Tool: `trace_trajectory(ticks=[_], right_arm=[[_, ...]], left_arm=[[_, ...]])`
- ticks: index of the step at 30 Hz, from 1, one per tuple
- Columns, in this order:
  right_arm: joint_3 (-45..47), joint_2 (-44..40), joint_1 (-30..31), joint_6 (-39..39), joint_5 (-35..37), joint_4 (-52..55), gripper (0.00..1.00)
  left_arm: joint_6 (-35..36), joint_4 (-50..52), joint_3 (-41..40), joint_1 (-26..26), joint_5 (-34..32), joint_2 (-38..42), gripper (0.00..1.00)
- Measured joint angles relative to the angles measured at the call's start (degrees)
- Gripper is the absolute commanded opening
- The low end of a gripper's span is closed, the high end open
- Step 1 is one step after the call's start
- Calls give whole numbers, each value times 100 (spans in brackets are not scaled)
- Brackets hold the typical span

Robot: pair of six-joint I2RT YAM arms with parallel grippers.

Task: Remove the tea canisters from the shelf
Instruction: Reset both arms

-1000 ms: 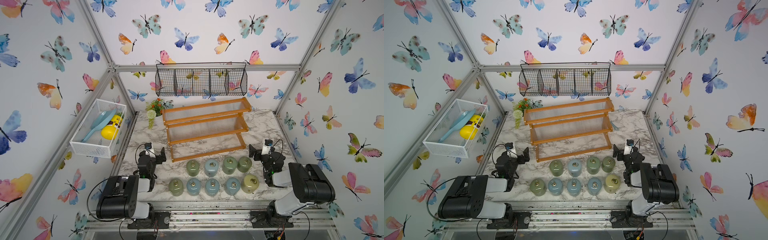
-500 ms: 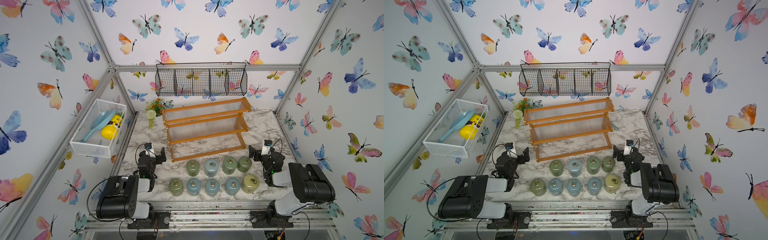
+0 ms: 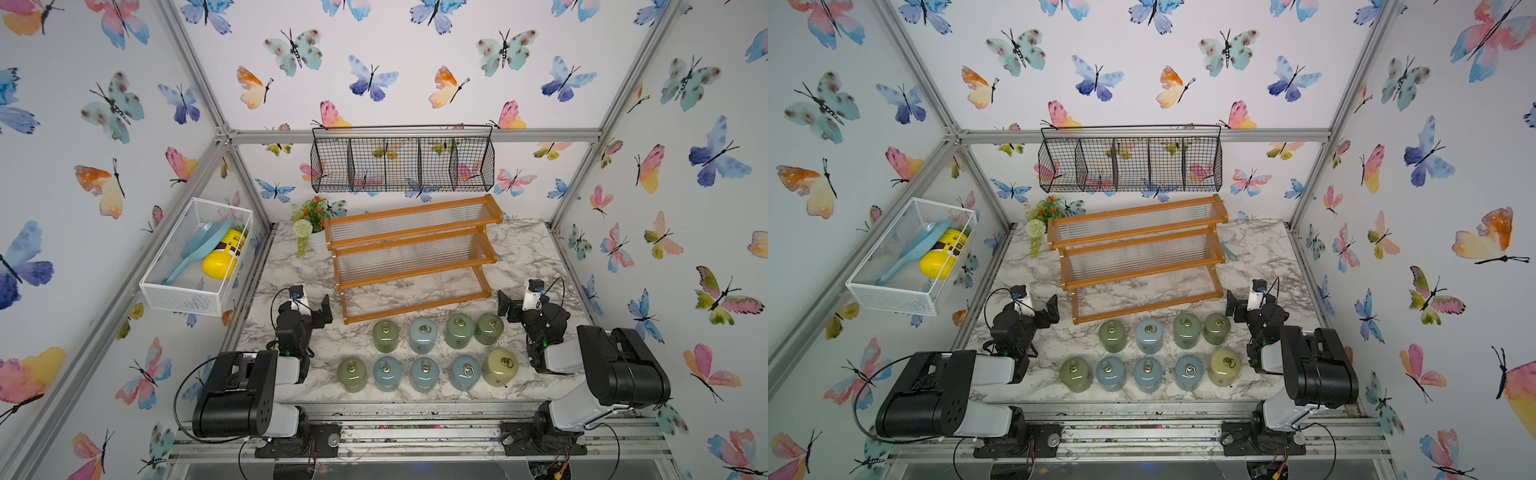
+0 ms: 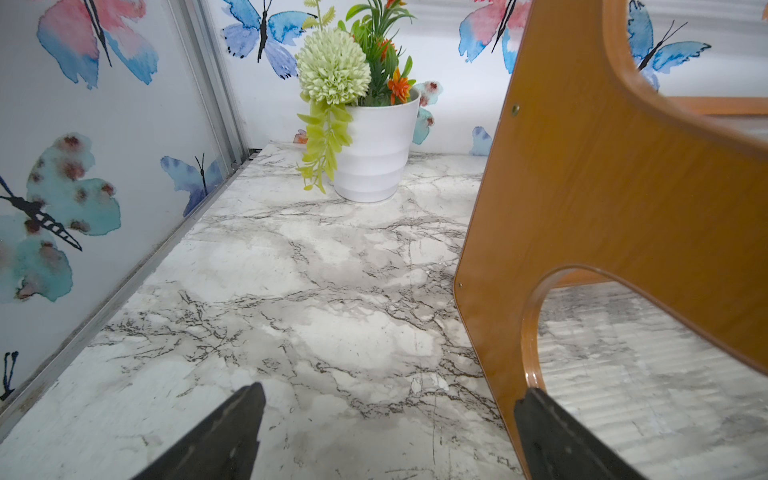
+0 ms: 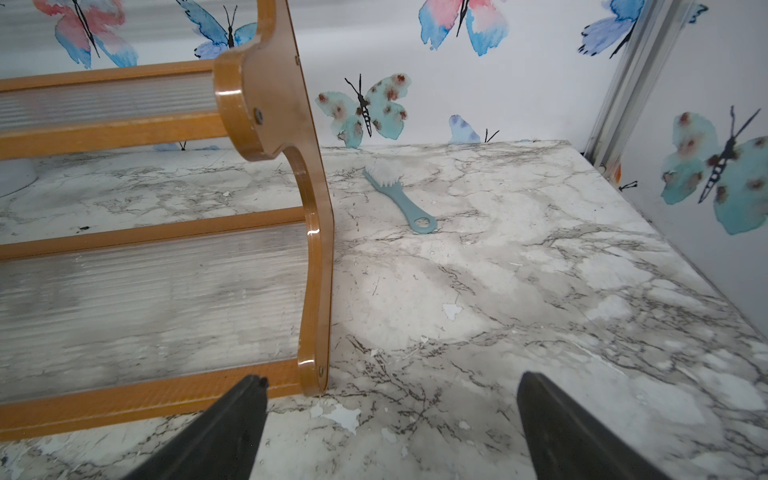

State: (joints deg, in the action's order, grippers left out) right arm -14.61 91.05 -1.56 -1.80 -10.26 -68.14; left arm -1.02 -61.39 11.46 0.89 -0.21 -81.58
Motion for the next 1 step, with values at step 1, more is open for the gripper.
trace_trajectory(ticks=[1], right_arm=[[0, 0, 2, 0, 0, 0, 100]], left_arm=[[0, -2, 0, 0, 0, 0, 98]])
